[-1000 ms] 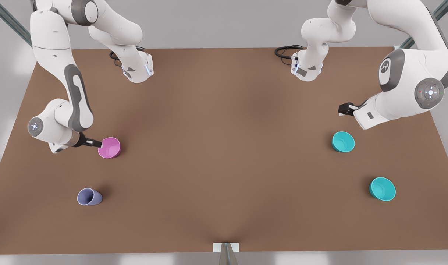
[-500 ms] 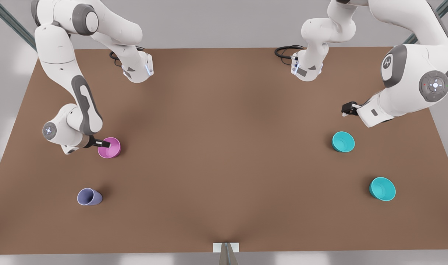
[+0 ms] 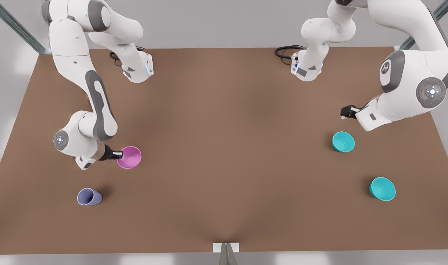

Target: Stack the blue bowl on the pink bowl

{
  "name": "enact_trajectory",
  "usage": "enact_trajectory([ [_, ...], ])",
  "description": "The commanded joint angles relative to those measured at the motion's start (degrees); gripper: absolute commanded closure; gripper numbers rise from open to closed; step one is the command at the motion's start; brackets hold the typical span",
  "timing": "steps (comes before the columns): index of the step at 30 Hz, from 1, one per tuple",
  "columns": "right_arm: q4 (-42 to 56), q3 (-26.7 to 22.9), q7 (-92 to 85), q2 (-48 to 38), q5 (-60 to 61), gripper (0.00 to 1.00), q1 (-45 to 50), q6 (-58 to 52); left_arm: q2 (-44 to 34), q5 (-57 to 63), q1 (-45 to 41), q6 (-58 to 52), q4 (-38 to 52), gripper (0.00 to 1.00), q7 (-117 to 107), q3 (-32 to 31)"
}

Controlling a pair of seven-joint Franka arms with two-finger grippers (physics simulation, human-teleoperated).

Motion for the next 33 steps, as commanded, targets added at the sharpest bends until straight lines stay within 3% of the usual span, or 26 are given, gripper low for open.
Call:
enact_trajectory([
  [1,5.1,0.0,15.1,2.2,8.3,0.79,9.2,-5.5,-0.2,0.0,0.1,0.5,0.1,0.00,0.1,0.0],
  [4,24.1,0.1,42.7,14.4,8.3,0.79,21.8,-5.4,-0.2,0.1,0.2,0.2,0.1,0.00,0.1,0.0],
  [7,37.8,0.1,57.0,25.0,8.1,0.79,25.3,-4.9,0.1,0.0,0.2,-0.6,0.0,0.00,0.1,0.0],
  [14,40.9,0.1,65.6,30.8,8.0,0.79,30.1,1.5,1.2,0.0,2.0,-0.3,0.1,0.00,0.2,0.1],
  [15,41.0,0.1,65.7,31.3,8.0,0.73,30.1,1.6,1.2,0.0,2.8,-0.4,0.1,0.00,0.2,0.1],
  [16,41.6,0.0,65.9,31.7,7.9,0.00,30.2,1.6,1.2,0.0,2.8,-0.8,-0.1,0.00,0.2,0.1],
  [21,41.7,-0.8,65.9,28.9,7.7,0.00,30.3,1.1,3.9,0.0,3.6,-0.7,-0.1,0.00,0.1,0.2],
  [23,41.8,-5.5,65.7,23.9,7.7,0.00,30.0,-4.5,7.6,-1.0,8.6,1.7,0.0,0.00,0.1,0.2],
  [24,42.1,-9.1,64.9,21.8,7.5,0.00,28.8,-10.7,10.1,-1.1,11.0,3.0,-0.1,0.00,0.1,0.2],
  [25,42.5,-9.5,59.0,19.6,7.2,0.00,25.0,-18.8,13.3,-1.6,13.9,5.1,-0.1,0.00,0.3,0.2],
  [28,39.5,-18.2,33.9,18.6,2.0,0.00,19.5,-32.9,14.8,-1.6,16.3,23.9,-8.8,0.00,4.5,0.3],
  [31,40.0,-35.0,-1.7,17.6,1.5,0.00,17.9,-43.9,21.5,-5.4,18.1,34.4,-9.7,0.00,13.9,1.1],
  [33,40.3,-37.8,-13.6,11.8,-3.4,0.00,20.9,-45.7,23.2,-10.8,19.0,37.6,-13.7,0.00,22.5,4.4],
])
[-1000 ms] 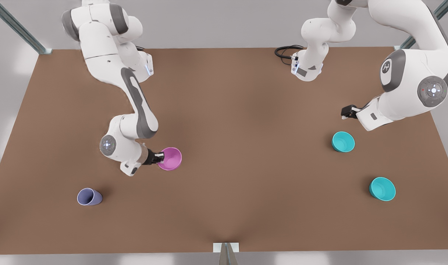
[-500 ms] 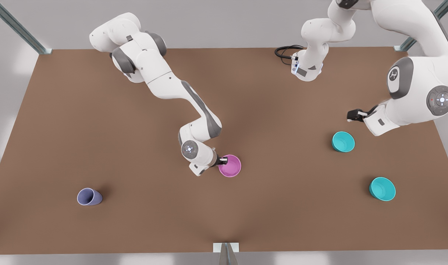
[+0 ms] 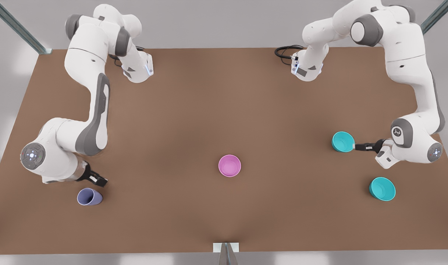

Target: Stack the blue bowl on the pink bowl

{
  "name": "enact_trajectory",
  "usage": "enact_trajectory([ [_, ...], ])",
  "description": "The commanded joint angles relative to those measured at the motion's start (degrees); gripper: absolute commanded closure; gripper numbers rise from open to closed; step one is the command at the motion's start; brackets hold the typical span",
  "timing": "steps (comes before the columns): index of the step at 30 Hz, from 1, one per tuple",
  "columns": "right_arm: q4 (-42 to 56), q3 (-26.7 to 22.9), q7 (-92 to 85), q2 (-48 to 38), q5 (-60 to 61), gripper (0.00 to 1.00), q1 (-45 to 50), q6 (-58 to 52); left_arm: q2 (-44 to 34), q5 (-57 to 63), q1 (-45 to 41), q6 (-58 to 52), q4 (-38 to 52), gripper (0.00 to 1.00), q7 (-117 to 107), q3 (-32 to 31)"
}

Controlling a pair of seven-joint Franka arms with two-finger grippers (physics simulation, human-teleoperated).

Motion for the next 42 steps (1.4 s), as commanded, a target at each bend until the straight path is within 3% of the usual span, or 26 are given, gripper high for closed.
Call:
enact_trajectory([
  [1,2.3,-1.7,-47.7,-3.0,-4.0,0.00,2.0,-16.2,0.5,-4.4,0.4,17.8,-4.3,0.00,20.7,1.3],
  [3,10.9,-1.9,-47.6,-3.5,-3.4,0.00,1.9,-26.8,0.5,-4.4,0.4,18.0,-5.1,0.00,21.3,1.6],
  [4,9.7,1.1,-44.8,-10.1,-4.0,0.00,0.9,-28.0,0.5,-4.4,0.3,18.1,-5.9,0.00,21.3,1.6],
  [5,4.4,16.5,-36.1,-20.2,-12.4,0.00,-7.6,-27.3,0.5,-4.3,0.3,18.1,-6.8,0.00,21.5,1.6],
  [6,-0.6,27.4,-31.9,-25.3,-16.5,0.00,-15.8,-24.2,0.2,-4.3,0.3,18.1,-7.5,0.00,21.9,1.6],
  [7,-13.2,35.5,-30.5,-33.2,-18.7,0.00,-22.9,-14.5,0.2,-4.3,0.2,18.1,-8.5,0.00,22.4,1.6],
  [8,-17.6,35.7,-30.1,-35.3,-20.6,0.00,-23.1,-10.8,0.2,-4.2,0.1,18.0,-9.2,0.00,22.8,1.6],
  [11,-17.7,35.7,-29.0,-35.4,-20.8,0.00,-23.1,-10.7,-0.3,-4.0,0.0,17.6,-12.1,0.00,23.8,2.0],
  [12,-17.7,35.7,-29.0,-35.5,-21.5,0.00,-23.1,-10.7,-0.3,-4.0,0.0,17.6,-12.2,0.05,24.0,2.0],
  [14,-17.7,35.7,-28.9,-35.4,-21.6,0.00,-23.1,-10.7,-0.3,-4.0,-0.1,17.6,-12.2,0.38,24.0,2.0],
  [15,-17.7,35.7,-28.9,-35.3,-21.5,0.00,-23.1,-10.7,-0.3,-3.9,0.0,17.6,-12.2,0.49,24.0,2.0],
  [16,-17.7,35.7,-29.0,-35.1,-21.5,0.00,-23.1,-10.8,-0.3,-4.0,0.0,17.6,-12.2,0.55,24.0,2.0],
  [20,-16.7,35.5,-28.9,-29.2,-21.5,0.00,-22.9,-11.3,-0.2,-4.0,-0.1,17.3,-12.6,0.61,24.0,2.0],
  [21,-15.3,35.3,-29.0,-27.7,-21.5,0.00,-22.9,-11.5,-0.2,-4.0,-0.1,17.3,-12.6,0.76,24.0,2.0],
  [22,-15.3,35.1,-29.0,-27.5,-21.4,0.00,-22.9,-11.5,-0.2,-3.9,-0.1,17.2,-12.5,0.79,24.0,2.0],
  [27,-15.5,35.1,-28.9,-29.8,-21.3,0.00,-23.1,-11.4,-2.3,-4.0,-1.8,16.7,-12.3,0.79,23.2,2.0],
  [30,-15.6,35.0,-28.9,-30.1,-21.3,0.00,-23.1,-11.4,-9.4,-4.2,-12.8,13.5,-8.5,0.79,12.2,2.2],
  [33,-15.6,35.0,-29.0,-30.0,-21.3,0.00,-23.1,-11.4,-3.3,-4.2,-29.2,12.3,3.0,0.79,-13.1,1.6],
  [37,-15.6,34.9,-29.0,-29.9,-21.2,0.00,-23.1,-11.4,7.2,-4.8,-42.1,10.7,16.7,0.79,-37.7,1.5],
  [42,-15.8,34.9,-28.9,-29.8,-21.0,0.00,-23.1,-11.4,13.4,-7.5,-48.6,10.7,27.6,0.79,-52.8,1.5],
])
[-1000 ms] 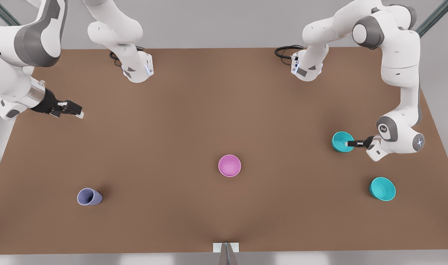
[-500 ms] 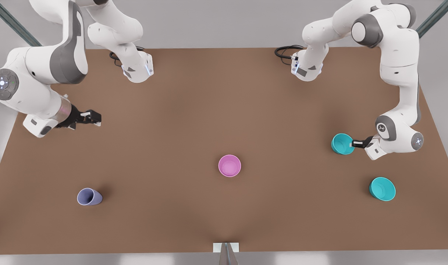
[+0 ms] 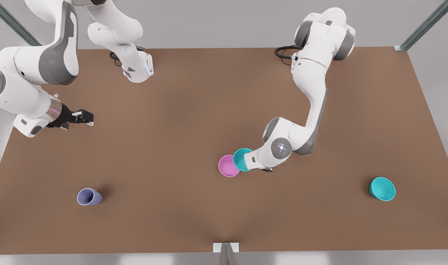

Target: Stack the blue bowl on the pink bowl

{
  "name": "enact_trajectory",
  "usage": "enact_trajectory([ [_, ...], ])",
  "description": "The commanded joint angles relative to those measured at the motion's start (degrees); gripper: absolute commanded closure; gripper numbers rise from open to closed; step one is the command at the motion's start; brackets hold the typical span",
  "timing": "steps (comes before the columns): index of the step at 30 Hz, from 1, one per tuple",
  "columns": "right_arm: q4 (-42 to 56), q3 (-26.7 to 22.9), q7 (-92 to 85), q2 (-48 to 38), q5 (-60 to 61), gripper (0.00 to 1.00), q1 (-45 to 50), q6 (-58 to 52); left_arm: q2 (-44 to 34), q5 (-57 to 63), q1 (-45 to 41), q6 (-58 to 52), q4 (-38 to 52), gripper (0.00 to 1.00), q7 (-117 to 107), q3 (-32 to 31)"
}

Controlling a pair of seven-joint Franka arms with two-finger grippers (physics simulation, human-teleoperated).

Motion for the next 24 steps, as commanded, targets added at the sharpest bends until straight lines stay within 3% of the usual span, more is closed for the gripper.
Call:
enact_trajectory([
  [1,0.0,-0.1,-2.3,-0.1,0.1,0.00,-0.3,0.0,1.9,-1.2,-1.1,-1.0,3.3,0.79,-46.3,0.0],
  [24,-0.3,-0.4,-2.3,0.2,0.4,0.00,-0.3,0.0,7.1,-3.3,-1.4,-1.6,5.2,0.79,-48.9,-2.4],
])
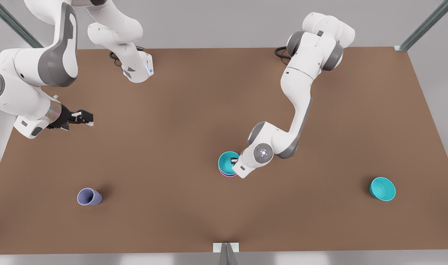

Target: Stack the blue bowl on the pink bowl

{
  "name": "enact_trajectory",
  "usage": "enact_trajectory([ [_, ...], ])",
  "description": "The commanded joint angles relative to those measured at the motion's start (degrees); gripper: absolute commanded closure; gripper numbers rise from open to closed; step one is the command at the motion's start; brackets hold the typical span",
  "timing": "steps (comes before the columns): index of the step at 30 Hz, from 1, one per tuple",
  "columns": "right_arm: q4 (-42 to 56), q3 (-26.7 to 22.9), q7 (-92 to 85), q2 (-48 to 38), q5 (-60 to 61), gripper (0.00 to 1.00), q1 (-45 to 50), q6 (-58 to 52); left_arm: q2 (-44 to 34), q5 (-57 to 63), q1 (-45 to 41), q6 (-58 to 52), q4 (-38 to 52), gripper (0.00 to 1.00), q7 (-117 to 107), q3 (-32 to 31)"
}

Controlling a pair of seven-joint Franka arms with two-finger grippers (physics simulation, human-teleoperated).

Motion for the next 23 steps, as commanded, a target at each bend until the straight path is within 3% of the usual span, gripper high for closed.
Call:
enact_trajectory([
  [1,0.0,0.0,-0.6,-0.1,0.0,0.00,0.0,0.0,0.1,-0.3,0.0,0.0,0.0,0.79,-12.6,-0.1],
  [6,0.1,0.0,-0.6,0.0,0.0,0.00,0.0,0.0,0.3,-0.3,0.0,0.0,0.0,0.79,-12.5,-0.2],
  [7,0.0,0.0,-0.6,0.0,0.0,0.00,0.0,0.0,0.4,-0.3,0.3,0.0,0.0,0.25,-12.5,-0.2],
  [8,0.1,0.0,-0.6,0.0,0.0,0.00,0.0,0.1,0.3,-0.3,0.4,0.0,0.0,0.00,-11.5,-0.2],
  [11,0.1,0.0,-0.6,0.0,0.0,0.00,0.0,0.1,-0.5,-0.1,2.7,-3.1,0.0,0.00,-11.4,-0.2],
  [13,0.1,0.0,-0.6,-0.1,0.0,0.00,0.0,0.1,-13.6,12.0,10.9,-27.9,0.3,0.00,-3.5,1.2],
  [15,0.1,0.0,-0.6,-0.5,0.0,0.00,0.0,0.6,-23.5,15.8,16.2,-37.3,0.4,0.00,4.3,1.2],
  [17,0.1,0.0,-0.6,-0.7,-0.5,0.00,0.0,0.8,-30.2,20.6,18.2,-41.0,0.0,0.00,20.5,1.5],
  [19,-0.8,0.0,-0.6,-1.2,-0.8,0.00,0.0,2.1,-39.7,20.2,22.1,-33.2,-11.6,0.00,33.2,0.7],
  [23,-0.9,0.0,-0.6,-1.6,-0.8,0.00,0.0,2.6,-40.2,16.7,23.2,-32.7,-13.2,0.00,33.2,0.8],
])
